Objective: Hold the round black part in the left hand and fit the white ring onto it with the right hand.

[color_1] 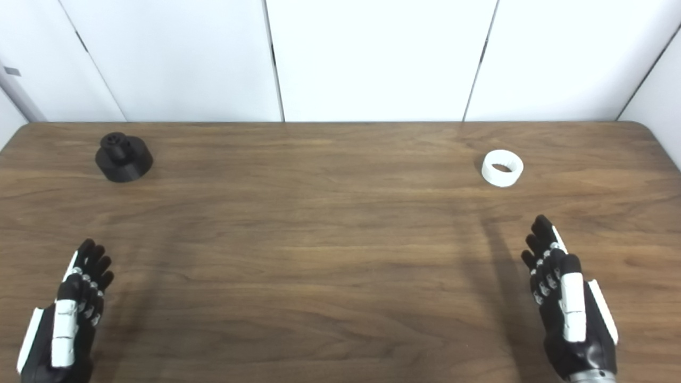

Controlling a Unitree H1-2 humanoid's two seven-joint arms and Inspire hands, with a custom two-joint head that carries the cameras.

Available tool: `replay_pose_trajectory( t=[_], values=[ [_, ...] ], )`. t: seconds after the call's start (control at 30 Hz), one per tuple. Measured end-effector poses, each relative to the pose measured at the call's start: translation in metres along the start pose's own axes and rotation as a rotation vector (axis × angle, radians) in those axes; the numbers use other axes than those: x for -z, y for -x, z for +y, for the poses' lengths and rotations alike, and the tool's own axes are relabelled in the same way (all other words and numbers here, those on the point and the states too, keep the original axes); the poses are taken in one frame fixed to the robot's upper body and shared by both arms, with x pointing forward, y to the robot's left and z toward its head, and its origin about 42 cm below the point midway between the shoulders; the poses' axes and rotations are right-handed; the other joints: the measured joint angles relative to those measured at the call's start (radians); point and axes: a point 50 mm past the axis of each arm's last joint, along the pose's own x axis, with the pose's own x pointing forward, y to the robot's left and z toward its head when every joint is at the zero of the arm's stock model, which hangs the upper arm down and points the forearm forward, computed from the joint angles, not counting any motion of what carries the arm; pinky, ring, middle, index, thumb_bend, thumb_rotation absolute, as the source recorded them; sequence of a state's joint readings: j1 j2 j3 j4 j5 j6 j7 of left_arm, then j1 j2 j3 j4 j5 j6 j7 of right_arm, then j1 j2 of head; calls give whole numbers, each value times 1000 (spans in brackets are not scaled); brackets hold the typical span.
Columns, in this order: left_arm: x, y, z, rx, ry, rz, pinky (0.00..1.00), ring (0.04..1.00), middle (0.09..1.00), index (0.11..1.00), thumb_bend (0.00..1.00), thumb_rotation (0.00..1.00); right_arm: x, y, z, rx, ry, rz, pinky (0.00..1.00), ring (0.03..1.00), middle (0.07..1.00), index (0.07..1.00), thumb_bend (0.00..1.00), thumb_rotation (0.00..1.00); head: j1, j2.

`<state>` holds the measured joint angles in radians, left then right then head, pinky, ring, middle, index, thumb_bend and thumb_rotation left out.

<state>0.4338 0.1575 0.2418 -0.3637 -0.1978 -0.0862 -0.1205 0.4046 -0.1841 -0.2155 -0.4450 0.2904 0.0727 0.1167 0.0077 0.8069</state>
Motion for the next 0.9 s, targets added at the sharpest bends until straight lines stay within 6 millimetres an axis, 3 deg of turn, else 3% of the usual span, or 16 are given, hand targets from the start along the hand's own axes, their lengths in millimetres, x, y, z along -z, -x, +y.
replay_pose_trajectory(
  t=[0.2,0.37,0.53,0.7,0.9],
  values=[
    [0,0,0,-1,1,0,993,989,992,998,681,922,0,0,0,0,-3,0,1000,1000,1000,980,616,1000,3,-15],
    [1,1,-2,1,7,2,994,989,995,997,682,909,1,1,-1,0,-3,1,1000,1000,999,976,603,1000,69,-51],
    [3,6,-11,6,16,4,983,977,986,990,655,918,3,3,-10,-4,6,5,1000,1000,1000,992,640,1000,176,-119],
    [8,13,-23,23,-14,22,993,988,990,991,662,919,15,6,-22,-19,14,22,1000,1000,1000,998,710,994,221,-175],
    [14,16,-28,32,-47,3,980,989,994,995,650,907,21,6,-26,-5,33,16,1000,1000,990,954,626,997,253,-251]
  ],
)
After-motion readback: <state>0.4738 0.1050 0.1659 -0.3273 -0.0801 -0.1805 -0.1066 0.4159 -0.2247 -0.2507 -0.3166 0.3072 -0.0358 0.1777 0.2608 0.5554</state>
